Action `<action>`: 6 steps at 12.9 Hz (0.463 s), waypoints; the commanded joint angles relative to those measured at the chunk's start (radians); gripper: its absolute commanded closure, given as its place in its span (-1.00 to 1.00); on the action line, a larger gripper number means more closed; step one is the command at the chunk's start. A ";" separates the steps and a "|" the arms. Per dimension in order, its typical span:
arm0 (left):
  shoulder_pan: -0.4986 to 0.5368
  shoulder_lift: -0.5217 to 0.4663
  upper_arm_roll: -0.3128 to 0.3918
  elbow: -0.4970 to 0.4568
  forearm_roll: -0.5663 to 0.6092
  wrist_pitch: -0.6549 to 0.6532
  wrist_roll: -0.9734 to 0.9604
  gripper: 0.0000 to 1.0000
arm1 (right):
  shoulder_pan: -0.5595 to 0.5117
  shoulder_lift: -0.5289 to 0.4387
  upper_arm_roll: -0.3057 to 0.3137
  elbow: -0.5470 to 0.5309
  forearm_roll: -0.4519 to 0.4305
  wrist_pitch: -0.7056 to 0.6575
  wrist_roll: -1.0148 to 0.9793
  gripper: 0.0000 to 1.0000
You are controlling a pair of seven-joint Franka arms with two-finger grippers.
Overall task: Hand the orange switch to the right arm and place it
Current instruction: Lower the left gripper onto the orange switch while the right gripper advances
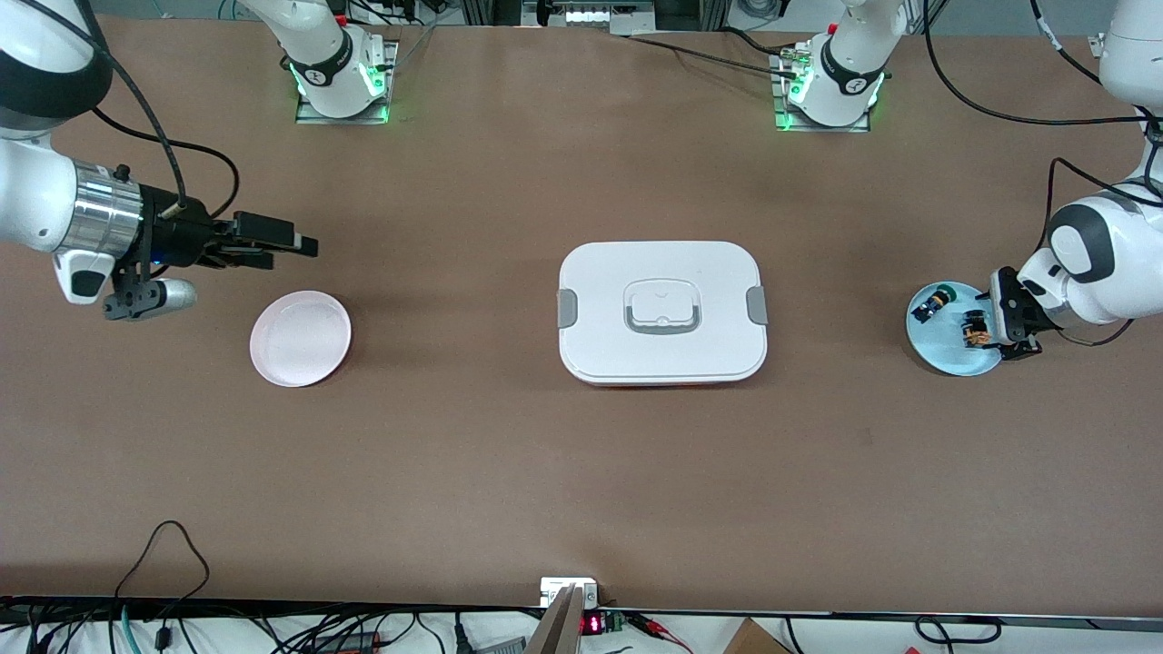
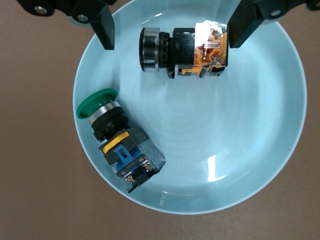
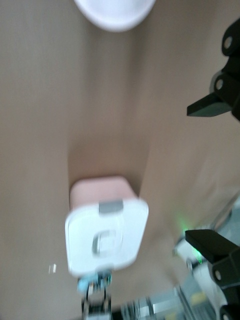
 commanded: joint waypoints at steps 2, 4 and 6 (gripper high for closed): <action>0.019 -0.004 -0.020 -0.009 -0.010 0.016 0.036 -1.00 | 0.006 0.018 -0.004 -0.055 0.255 0.024 -0.010 -1.00; 0.019 -0.002 -0.020 -0.009 -0.013 0.016 0.036 -1.00 | 0.014 0.033 -0.004 -0.076 0.386 0.022 -0.011 -1.00; 0.017 0.001 -0.021 -0.008 -0.019 0.016 0.034 -1.00 | 0.038 0.050 -0.004 -0.107 0.530 0.025 -0.011 -1.00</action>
